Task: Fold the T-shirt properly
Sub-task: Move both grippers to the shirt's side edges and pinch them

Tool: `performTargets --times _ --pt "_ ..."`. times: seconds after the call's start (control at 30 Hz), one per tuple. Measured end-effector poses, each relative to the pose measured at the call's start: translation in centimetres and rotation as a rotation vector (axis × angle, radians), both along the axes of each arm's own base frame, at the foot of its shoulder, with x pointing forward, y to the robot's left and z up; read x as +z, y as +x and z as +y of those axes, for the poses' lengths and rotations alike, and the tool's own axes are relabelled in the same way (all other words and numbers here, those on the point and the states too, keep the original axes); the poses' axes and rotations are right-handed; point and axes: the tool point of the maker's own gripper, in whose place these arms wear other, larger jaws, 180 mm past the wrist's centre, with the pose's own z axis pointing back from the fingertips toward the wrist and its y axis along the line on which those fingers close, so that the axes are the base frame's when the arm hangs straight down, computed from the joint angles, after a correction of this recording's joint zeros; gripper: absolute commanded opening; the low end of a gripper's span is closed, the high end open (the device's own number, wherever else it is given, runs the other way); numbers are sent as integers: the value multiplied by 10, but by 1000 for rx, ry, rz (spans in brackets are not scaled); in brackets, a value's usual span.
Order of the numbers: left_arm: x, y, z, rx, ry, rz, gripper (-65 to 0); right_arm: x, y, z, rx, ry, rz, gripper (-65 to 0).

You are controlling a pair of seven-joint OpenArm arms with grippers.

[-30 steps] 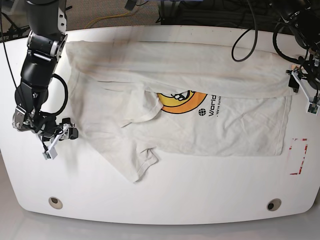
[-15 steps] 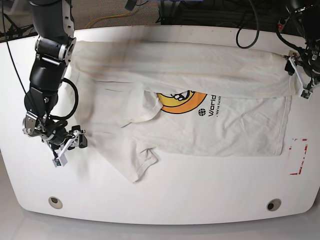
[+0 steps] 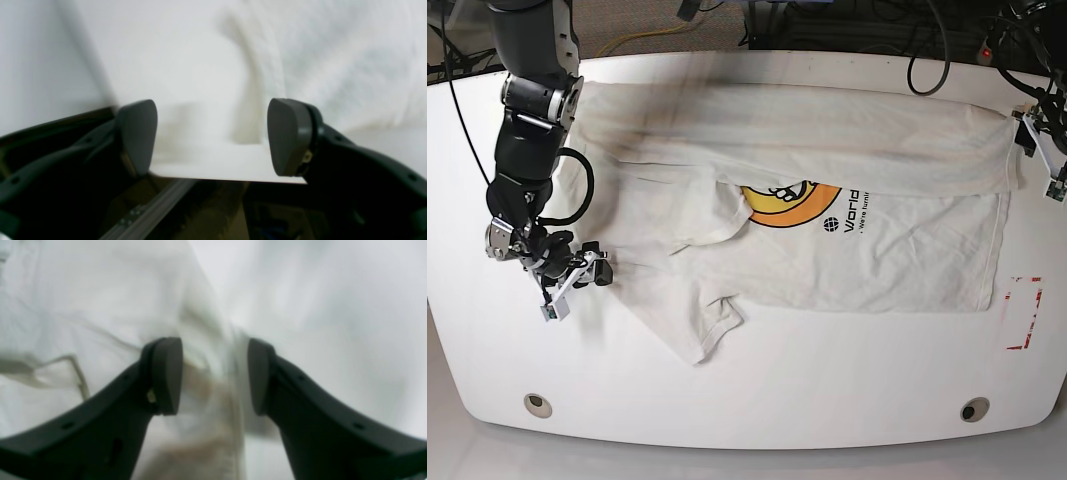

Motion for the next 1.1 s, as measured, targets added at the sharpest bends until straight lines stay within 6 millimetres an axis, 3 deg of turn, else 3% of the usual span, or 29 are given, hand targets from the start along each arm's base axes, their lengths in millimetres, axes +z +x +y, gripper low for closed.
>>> performTargets --times 0.17,0.4,0.6,0.7,0.77,0.83,0.93,1.1 --pt "17 8 -1 32 10 -54 -172 0 0 -2 -3 -4 -3 -352" --pt "50 45 3 39 21 -187 -172 -17 -2 23 -22 99 -8 -352" --pt "79 76 3 40 16 -298 -165 -19 0 29 -34 141 -26 -360" --pt "70 93 -4 20 -18 -278 -164 -19 2 38 -29 157 -33 -390" --pt "60 105 -9 16 -68 -266 -164 -19 4 47 -23 170 -37 -452" --pt "58 113 -7 30 -100 -270 -164 -18 6 52 -15 177 -36 -556" --pt "54 136 -3 61 -171 -291 -164 -20 4 51 -10 166 -18 -639" --pt "43 174 -12 168 -363 -424 -164 -20 4 50 -11 163 -16 -650"
